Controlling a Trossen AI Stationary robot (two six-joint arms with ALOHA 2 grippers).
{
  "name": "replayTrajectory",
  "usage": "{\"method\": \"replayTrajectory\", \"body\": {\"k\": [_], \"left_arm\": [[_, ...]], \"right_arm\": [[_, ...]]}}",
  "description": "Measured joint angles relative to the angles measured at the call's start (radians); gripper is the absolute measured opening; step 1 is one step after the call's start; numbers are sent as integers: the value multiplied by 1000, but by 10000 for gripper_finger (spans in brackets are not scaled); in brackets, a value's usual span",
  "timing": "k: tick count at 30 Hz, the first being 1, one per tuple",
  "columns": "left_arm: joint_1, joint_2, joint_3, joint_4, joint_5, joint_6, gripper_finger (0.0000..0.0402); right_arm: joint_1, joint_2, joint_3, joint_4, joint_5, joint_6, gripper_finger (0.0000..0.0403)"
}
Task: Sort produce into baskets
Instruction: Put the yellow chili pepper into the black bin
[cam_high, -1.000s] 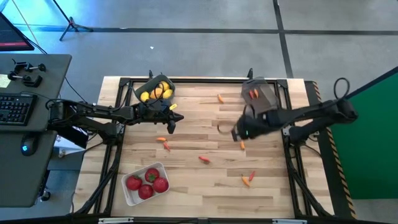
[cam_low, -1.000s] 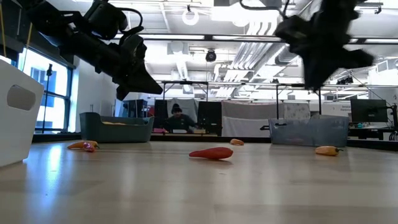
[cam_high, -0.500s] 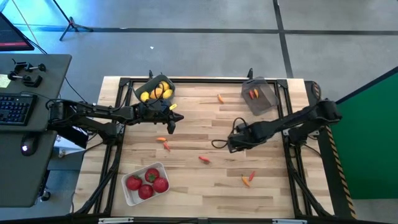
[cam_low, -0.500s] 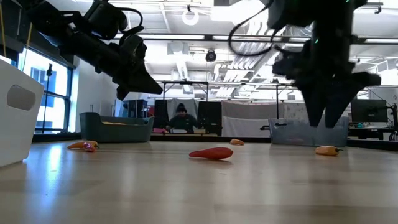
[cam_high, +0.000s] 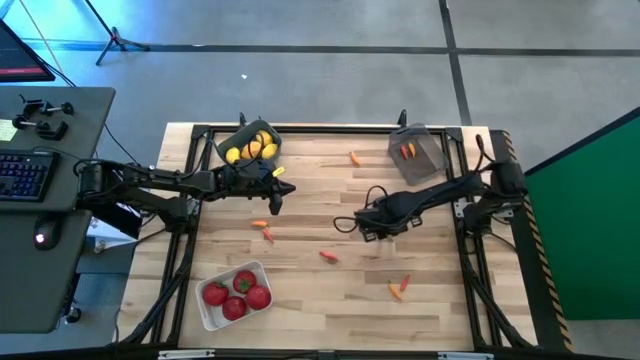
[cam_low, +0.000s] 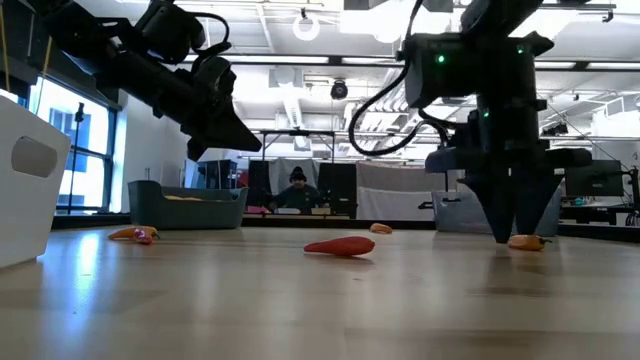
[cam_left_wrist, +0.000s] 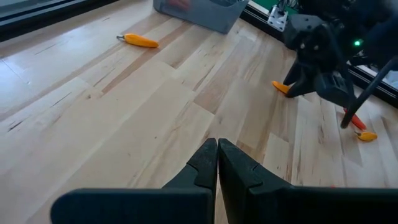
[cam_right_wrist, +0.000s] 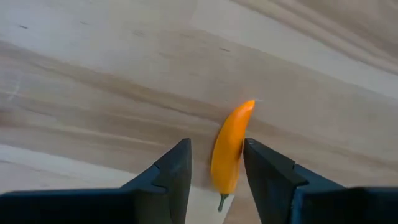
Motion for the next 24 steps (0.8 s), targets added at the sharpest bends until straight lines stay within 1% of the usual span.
{"method": "replayTrajectory", "body": {"k": [4, 9, 11, 12, 15, 18, 21, 24], "left_arm": [[0, 0, 0, 0, 0, 0, 0], [0, 0, 0, 0, 0, -1, 0], [0, 0, 0, 0, 0, -6, 0], [0, 0, 0, 0, 0, -11, 0], [0, 0, 0, -2, 0, -25, 0], [0, 0, 0, -6, 0, -26, 0], [0, 0, 0, -8, 0, -26, 0], [0, 0, 0, -8, 0, -26, 0]], "right_arm": [[-26, 22, 0, 19, -1, -60, 103], [-63, 16, 6, 28, -10, -122, 39], [-79, -4, 22, 27, -39, -162, 13], [-87, -19, 32, 29, -49, -186, 7], [-118, -74, 62, 18, -53, -242, 13], [-174, -141, 91, -22, 2, -305, 12], [-268, -204, 101, -102, 72, -374, 4], [-396, -256, 100, -155, 141, -455, 5]]}}
